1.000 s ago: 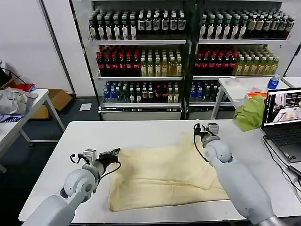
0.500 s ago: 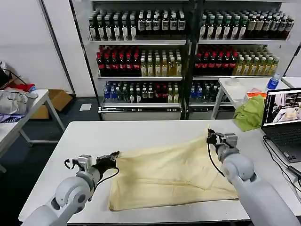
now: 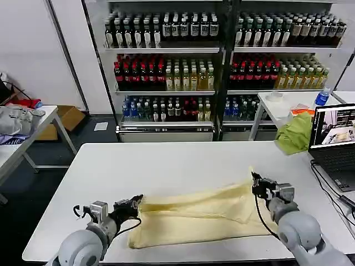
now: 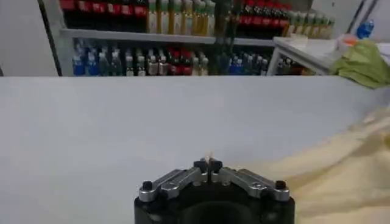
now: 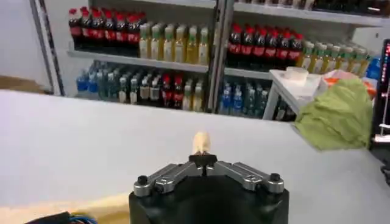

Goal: Fold and organize the clothes.

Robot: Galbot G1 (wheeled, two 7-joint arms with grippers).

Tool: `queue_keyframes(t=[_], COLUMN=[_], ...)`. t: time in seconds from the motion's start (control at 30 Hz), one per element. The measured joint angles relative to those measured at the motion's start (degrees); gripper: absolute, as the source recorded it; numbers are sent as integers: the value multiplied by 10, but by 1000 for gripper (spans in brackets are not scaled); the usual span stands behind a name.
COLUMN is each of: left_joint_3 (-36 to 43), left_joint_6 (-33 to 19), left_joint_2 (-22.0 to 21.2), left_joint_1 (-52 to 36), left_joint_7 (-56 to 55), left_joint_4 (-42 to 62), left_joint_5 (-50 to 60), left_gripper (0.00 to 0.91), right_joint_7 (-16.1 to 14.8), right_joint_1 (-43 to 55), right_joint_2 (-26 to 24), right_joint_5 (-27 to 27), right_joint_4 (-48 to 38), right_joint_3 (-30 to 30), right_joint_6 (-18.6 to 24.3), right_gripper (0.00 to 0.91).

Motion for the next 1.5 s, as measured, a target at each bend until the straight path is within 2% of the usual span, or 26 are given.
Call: queue_keyframes(t=[0.33,0.37,0.4,0.43,0.47,0.5,0.53,1.07,1.5], left_joint_3=[6,6,6,7,7,7,7,-5,-36], left_joint_6=[1,1,1,1,1,1,1,3,-10], left_joint_2=[-8,-9,-10,-10,-11,-12,-12,-21,-38], left_joint_1=[27,28,29,29,30,30,30,47,95], left_joint_7=[3,3,3,3,3,3,3,5,-15], left_joint_4=[-2,0,1,2,4,5,7,0,-34], left_joint_5=[35,36,38,39,41,42,43,51,56], left_gripper=[30,50,81,353,514,786,907,907,907], right_joint_7=[0,0,0,1,2,1,1,4,7], right_joint_1=[-44,-47,-48,-50,-52,-53,-55,-104,-174], right_joint_2=[8,9,10,11,12,13,14,26,45], right_joint_5=[-16,-17,-18,-19,-20,-21,-23,-50,-93], right_joint_4=[8,8,8,8,8,8,9,47,99], right_joint_3=[9,9,9,9,9,9,9,33,80], right_joint_6=[-10,-10,-11,-11,-12,-12,-13,-14,2], right_gripper=[0,423,907,907,907,907,907,907,907])
